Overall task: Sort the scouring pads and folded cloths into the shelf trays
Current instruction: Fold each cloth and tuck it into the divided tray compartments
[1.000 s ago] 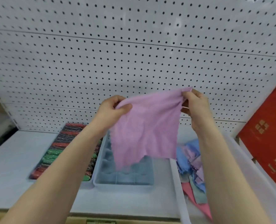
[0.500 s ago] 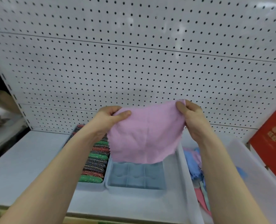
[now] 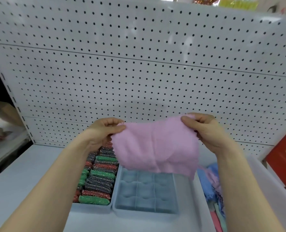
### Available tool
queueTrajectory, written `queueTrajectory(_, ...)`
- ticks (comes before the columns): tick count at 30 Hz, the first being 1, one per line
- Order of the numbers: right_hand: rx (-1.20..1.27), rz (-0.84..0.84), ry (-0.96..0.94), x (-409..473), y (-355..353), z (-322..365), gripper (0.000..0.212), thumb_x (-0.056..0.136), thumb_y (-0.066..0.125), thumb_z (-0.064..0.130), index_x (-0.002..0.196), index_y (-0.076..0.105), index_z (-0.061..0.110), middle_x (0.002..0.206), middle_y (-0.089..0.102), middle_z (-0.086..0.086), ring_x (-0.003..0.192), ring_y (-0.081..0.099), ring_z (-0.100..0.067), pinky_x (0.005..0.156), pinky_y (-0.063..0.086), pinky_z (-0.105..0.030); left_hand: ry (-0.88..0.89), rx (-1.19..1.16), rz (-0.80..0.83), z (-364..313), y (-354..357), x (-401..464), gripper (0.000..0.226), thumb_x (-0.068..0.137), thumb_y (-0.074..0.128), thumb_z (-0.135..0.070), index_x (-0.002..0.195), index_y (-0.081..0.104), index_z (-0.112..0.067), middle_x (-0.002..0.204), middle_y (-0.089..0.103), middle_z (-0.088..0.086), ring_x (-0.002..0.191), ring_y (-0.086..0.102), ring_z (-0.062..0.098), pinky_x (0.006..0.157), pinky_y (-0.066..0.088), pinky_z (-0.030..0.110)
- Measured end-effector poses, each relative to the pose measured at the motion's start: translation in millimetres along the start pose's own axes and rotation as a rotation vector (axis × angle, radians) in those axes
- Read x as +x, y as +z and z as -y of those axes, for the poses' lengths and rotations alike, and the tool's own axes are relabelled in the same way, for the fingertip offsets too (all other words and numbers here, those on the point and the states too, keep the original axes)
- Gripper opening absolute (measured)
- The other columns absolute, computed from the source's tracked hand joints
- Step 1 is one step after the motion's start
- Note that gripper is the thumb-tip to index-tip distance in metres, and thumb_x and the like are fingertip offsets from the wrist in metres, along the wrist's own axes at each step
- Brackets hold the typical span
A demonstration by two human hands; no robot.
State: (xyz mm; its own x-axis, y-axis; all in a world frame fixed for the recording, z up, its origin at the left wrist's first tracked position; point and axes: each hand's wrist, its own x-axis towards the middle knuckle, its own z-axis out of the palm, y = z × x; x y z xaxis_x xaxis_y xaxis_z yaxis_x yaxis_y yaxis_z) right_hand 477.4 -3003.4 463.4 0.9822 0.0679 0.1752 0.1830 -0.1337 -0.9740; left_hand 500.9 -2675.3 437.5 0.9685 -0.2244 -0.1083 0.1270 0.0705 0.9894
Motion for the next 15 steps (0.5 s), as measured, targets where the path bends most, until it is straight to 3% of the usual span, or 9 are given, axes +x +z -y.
queueTrajectory(2, -0.157, -0.179, 0.008, 12, 15, -11, 0.032, 0.091, 0.068, 0.020, 0.079, 0.063, -0.009, 0.068, 0.059, -0.007, 0.059, 0.052, -0.016, 0.061, 0.046, -0.030, 0.042, 0.057, -0.261, 3, 9, 9, 0.010, 0.078, 0.076, -0.006, 0.084, 0.070, -0.013, 0.075, 0.067, 0.000, 0.067, 0.060, 0.015, 0.057, 0.053, 0.021)
queueTrajectory(4, -0.168, -0.247, 0.003, 17, 35, -17, 0.039, 0.093, 0.063, 0.020, 0.082, 0.056, -0.016, 0.071, 0.051, -0.024, 0.057, 0.053, -0.017, 0.065, 0.046, -0.038, 0.118, 0.108, -0.349, 5, 22, 15, 0.009, 0.081, 0.076, -0.008, 0.084, 0.068, -0.013, 0.071, 0.066, -0.001, 0.066, 0.061, 0.015, 0.062, 0.054, 0.025)
queueTrajectory(8, -0.179, -0.157, -0.114, 13, 82, -12, 0.039, 0.095, 0.058, 0.024, 0.063, 0.051, 0.003, 0.063, 0.041, -0.015, 0.057, 0.043, -0.015, 0.060, 0.044, -0.028, 0.268, 0.170, -0.262, 4, 63, 16, 0.006, 0.084, 0.075, -0.017, 0.079, 0.071, -0.019, 0.062, 0.068, -0.011, 0.062, 0.065, 0.006, 0.059, 0.053, 0.019)
queueTrajectory(10, -0.175, -0.113, -0.153, 11, 100, -6, 0.037, 0.098, 0.055, 0.023, 0.066, 0.060, 0.006, 0.063, 0.052, -0.019, 0.061, 0.044, -0.016, 0.059, 0.043, -0.031, 0.323, 0.198, -0.240, 0, 80, 18, 0.006, 0.085, 0.074, -0.021, 0.080, 0.074, -0.023, 0.071, 0.073, -0.005, 0.076, 0.071, 0.014, 0.071, 0.058, 0.032)
queueTrajectory(12, -0.184, -0.111, -0.166, 10, 106, -4, 0.035, 0.100, 0.052, 0.022, 0.069, 0.068, 0.023, 0.066, 0.066, -0.005, 0.065, 0.055, -0.015, 0.064, 0.049, -0.033, 0.363, 0.239, -0.258, -4, 89, 20, 0.010, 0.085, 0.072, -0.022, 0.077, 0.074, -0.027, 0.073, 0.074, -0.005, 0.080, 0.073, 0.015, 0.083, 0.058, 0.039)
queueTrajectory(15, -0.251, -0.114, -0.165, 10, 102, -3, 0.035, 0.102, 0.050, 0.026, 0.073, 0.069, 0.035, 0.066, 0.066, 0.013, 0.068, 0.058, -0.009, 0.069, 0.048, -0.029, 0.387, 0.316, -0.271, -3, 91, 21, 0.012, 0.087, 0.070, -0.024, 0.078, 0.074, -0.031, 0.073, 0.074, -0.008, 0.080, 0.072, 0.008, 0.086, 0.057, 0.039)
